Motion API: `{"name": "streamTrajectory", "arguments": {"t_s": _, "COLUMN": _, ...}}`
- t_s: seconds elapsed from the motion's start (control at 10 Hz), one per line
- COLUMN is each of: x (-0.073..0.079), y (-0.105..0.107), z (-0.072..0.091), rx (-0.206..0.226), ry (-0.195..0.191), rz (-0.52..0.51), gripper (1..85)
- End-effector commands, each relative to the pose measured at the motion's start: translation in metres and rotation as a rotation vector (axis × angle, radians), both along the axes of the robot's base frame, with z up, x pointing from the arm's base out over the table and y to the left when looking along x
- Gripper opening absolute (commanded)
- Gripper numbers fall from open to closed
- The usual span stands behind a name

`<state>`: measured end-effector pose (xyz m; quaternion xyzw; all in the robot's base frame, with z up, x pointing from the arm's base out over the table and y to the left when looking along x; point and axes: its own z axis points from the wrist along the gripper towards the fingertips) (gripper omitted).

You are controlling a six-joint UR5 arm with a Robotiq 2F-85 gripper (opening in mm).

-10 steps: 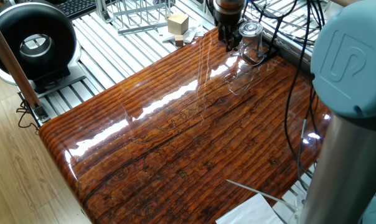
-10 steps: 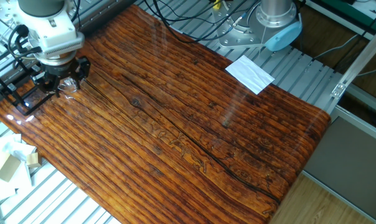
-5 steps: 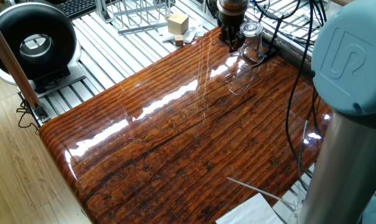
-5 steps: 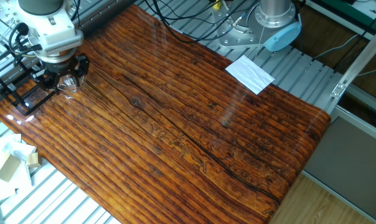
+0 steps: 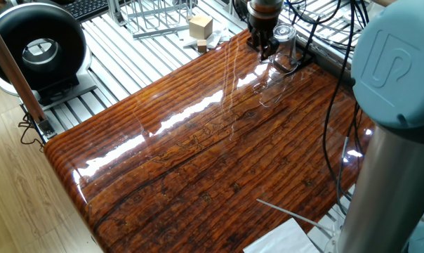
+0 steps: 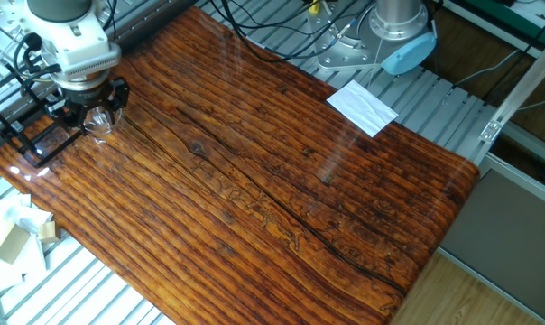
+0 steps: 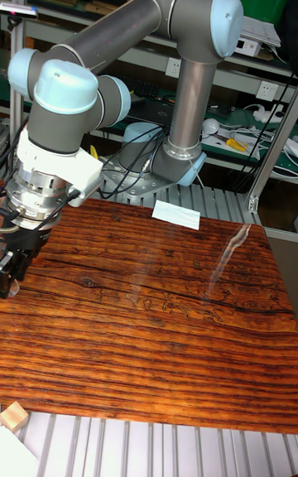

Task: Take the cup off the cup rack

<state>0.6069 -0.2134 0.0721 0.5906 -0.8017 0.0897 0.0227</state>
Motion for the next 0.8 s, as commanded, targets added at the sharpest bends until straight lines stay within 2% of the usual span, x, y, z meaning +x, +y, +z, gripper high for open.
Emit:
{"name": "streamTrajectory", "arguments": {"t_s": 0.0, "x": -0.0024, "y": -0.0003, "z": -0.0017, "rx": 0.010, "ry": 0.006, "rz": -0.017, "gripper": 46.7}}
{"name": "streamTrajectory", "arguments": {"t_s": 0.1, "x": -0.0037, "y": 0.0003, "z": -0.0019, "rx": 0.013, "ry": 0.010, "rz": -0.022, "gripper": 41.3}}
{"name": "streamTrajectory", "arguments": {"t_s": 0.2, "x": -0.0053, "y": 0.0006, "z": -0.0020, "rx": 0.015, "ry": 0.015, "rz": -0.028, "gripper": 31.3}}
{"name": "streamTrajectory", "arguments": {"t_s": 0.3, "x": -0.0053, "y": -0.0015, "z": -0.0015, "rx": 0.008, "ry": 0.014, "rz": -0.034, "gripper": 21.0}}
{"name": "streamTrajectory", "arguments": {"t_s": 0.4, "x": -0.0010, "y": -0.0085, "z": 0.0001, "rx": -0.019, "ry": -0.004, "rz": -0.036, "gripper": 6.7}}
{"name": "streamTrajectory", "arguments": {"t_s": 0.5, "x": -0.0012, "y": -0.0091, "z": 0.0009, "rx": -0.023, "ry": -0.002, "rz": -0.034, "gripper": 1.0}}
{"name": "streamTrajectory", "arguments": {"t_s": 0.7, "x": -0.0082, "y": -0.0061, "z": 0.0011, "rx": -0.012, "ry": 0.026, "rz": -0.038, "gripper": 1.0}}
